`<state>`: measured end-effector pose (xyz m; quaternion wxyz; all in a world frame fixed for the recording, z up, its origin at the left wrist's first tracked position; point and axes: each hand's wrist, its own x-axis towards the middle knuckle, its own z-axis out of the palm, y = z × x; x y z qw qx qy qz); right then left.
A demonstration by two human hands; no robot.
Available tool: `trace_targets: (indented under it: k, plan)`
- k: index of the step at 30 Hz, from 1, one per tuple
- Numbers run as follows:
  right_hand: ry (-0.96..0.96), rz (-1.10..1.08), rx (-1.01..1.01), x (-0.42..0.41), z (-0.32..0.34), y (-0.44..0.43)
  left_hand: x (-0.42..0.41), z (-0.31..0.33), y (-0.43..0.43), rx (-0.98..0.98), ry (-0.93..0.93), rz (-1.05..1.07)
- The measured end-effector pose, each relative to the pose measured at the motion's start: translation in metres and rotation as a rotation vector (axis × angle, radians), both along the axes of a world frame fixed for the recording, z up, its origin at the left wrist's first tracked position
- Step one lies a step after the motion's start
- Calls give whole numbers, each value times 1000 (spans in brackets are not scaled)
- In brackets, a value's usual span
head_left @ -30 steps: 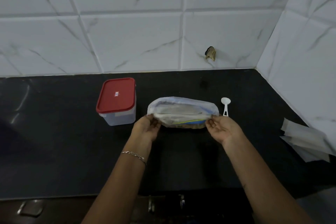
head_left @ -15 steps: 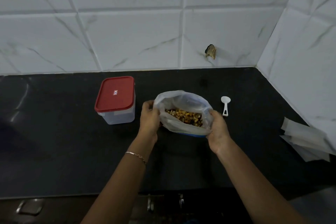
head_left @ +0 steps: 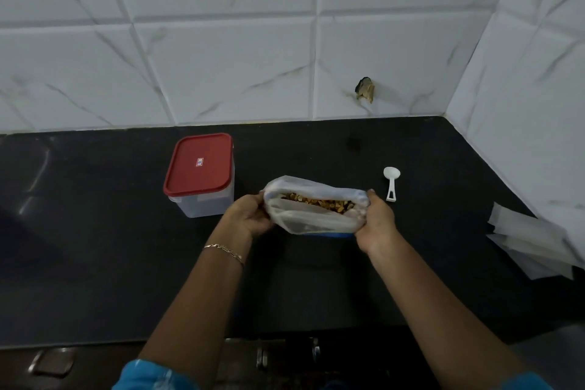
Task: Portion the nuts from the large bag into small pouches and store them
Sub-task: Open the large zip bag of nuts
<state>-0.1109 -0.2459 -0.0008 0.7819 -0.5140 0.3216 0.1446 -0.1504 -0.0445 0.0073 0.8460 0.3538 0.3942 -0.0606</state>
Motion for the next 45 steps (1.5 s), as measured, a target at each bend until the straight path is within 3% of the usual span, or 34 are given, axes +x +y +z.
trace_targets:
  k: [4,8,10,14,16,19,22,25,28,37,42,45]
  plan:
    - [13,-8,46,14,-1,1,8,0,-4,49,58,-67]
    - [-97,158,-235,16,-8,-8,14,-6,-6,460,48,-136]
    - [-299,210,-431,10,-13,-14,11,-8,-7,716,-29,-137]
    - [-944,190,-822,-7,-16,-20,-12,0,-16,1374,-366,-93]
    - [-1124,355,-996,-12,-13,-18,-18,2,-21,1570,-477,-216]
    - [-1118,664,-1234,-13,-12,-15,-13,-1,-25,1784,-422,-505]
    - [-993,718,-1486,-11,-16,-15,-8,-2,-23,1983,-226,-632]
    - [-899,697,-1675,-5,-17,-17,-3,-6,-14,2028,-41,-663]
    - [-780,809,-1761,8,-11,-14,7,-10,-9,2074,17,-723]
    - [-581,1005,-1822,62,22,-7,47,6,3,1900,48,-958]
    - [-453,1191,-1766,56,-10,-19,37,-22,5,1757,66,-1206]
    - [-428,1180,-1709,51,-23,-22,34,-31,0,1806,53,-1187]
